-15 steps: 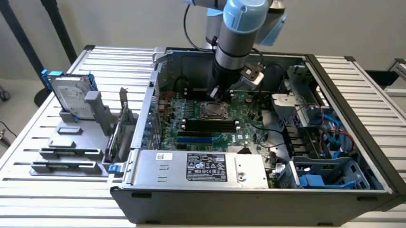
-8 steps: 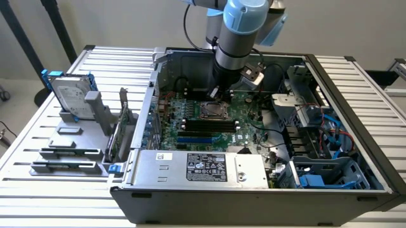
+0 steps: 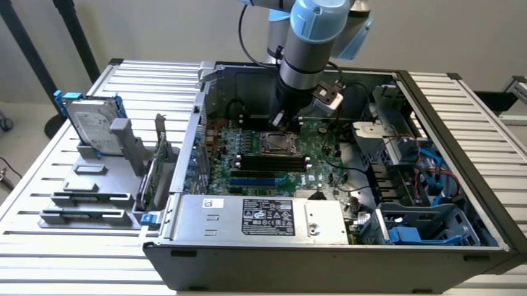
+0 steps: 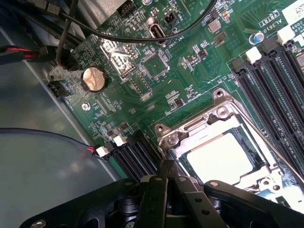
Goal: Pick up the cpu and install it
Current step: 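Install the first cpu locking lever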
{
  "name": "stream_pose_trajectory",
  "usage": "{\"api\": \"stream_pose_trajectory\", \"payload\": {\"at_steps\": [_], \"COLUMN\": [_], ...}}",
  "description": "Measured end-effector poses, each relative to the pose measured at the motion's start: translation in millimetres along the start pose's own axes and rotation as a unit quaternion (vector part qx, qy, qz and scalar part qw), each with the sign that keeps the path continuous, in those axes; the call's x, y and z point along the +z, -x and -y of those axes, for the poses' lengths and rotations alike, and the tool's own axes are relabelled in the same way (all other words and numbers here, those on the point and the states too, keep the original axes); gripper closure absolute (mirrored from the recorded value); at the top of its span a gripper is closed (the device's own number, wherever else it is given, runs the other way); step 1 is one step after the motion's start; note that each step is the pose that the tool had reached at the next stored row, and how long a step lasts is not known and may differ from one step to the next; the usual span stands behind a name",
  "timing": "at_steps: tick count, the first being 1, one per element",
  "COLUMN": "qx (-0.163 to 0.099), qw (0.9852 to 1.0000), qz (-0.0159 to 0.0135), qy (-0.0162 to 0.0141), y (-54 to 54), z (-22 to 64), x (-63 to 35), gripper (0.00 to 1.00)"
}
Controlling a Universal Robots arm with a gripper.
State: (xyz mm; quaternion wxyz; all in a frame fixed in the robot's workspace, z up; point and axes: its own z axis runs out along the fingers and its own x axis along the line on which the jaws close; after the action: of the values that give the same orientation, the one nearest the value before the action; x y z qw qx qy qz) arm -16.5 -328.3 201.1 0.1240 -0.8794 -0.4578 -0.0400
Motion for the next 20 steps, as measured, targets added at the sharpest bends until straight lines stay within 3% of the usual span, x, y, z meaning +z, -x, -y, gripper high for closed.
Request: {"api": "stream_pose_trajectory", "payload": {"at_steps": [8,20], "qx": [0.0,0.0], "qw": [1.0,1.0], "qz": [0.0002,-0.0003], "qy": [-0.0003,-0.0007], "y": [11.2,39.4], "z": [4.1,9.1], "x": [-6.7,-29.4], "gripper": [0.89,0.89]}}
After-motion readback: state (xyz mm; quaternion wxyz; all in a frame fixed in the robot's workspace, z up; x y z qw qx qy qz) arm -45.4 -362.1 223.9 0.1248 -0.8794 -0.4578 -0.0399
